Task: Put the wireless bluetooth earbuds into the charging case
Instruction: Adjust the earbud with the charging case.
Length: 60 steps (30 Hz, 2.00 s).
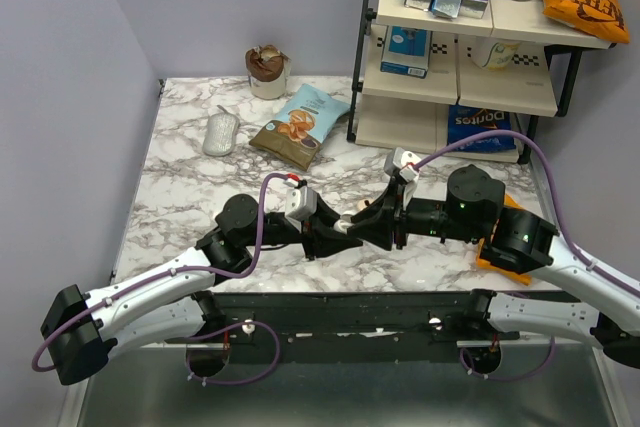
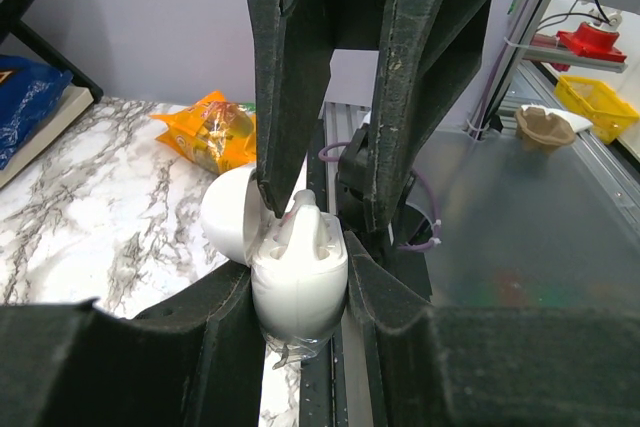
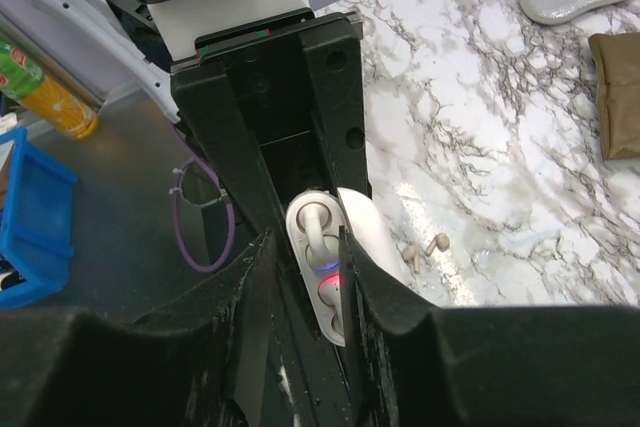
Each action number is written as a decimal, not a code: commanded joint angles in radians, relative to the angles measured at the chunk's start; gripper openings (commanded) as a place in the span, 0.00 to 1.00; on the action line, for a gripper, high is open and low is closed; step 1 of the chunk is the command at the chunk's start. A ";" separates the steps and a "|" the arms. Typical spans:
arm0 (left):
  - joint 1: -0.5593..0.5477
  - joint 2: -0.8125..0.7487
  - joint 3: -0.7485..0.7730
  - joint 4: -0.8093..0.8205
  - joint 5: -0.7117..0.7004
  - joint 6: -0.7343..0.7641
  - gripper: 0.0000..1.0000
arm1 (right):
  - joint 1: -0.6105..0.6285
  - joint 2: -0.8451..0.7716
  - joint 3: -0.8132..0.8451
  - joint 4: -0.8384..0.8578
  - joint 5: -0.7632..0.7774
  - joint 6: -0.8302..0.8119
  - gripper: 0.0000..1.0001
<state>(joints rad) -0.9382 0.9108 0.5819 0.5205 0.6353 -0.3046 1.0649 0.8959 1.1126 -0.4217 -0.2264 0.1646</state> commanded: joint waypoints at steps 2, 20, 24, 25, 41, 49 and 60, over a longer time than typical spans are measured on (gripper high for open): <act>-0.008 -0.016 0.039 0.015 0.003 -0.005 0.00 | 0.000 0.015 0.006 -0.020 0.053 0.007 0.34; -0.008 -0.024 0.019 0.032 -0.013 -0.004 0.00 | 0.000 -0.026 -0.046 0.044 0.050 0.030 0.01; -0.008 -0.024 0.016 0.032 -0.014 -0.002 0.00 | 0.000 -0.057 -0.062 0.069 0.062 0.033 0.01; -0.008 -0.023 0.016 0.030 -0.016 -0.004 0.00 | 0.000 -0.067 -0.068 0.072 0.064 0.036 0.01; -0.010 0.003 0.038 0.032 -0.019 -0.008 0.00 | -0.002 -0.087 -0.088 0.087 0.032 0.000 0.01; -0.010 0.016 0.048 0.042 0.004 -0.021 0.00 | 0.000 -0.083 -0.105 0.095 -0.008 -0.019 0.01; -0.010 0.010 0.041 0.107 0.056 -0.053 0.00 | 0.001 -0.072 -0.100 0.057 -0.036 -0.102 0.01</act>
<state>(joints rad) -0.9466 0.9279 0.5953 0.5369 0.6502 -0.3386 1.0649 0.8173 1.0252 -0.3332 -0.2226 0.1158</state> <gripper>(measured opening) 0.372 0.019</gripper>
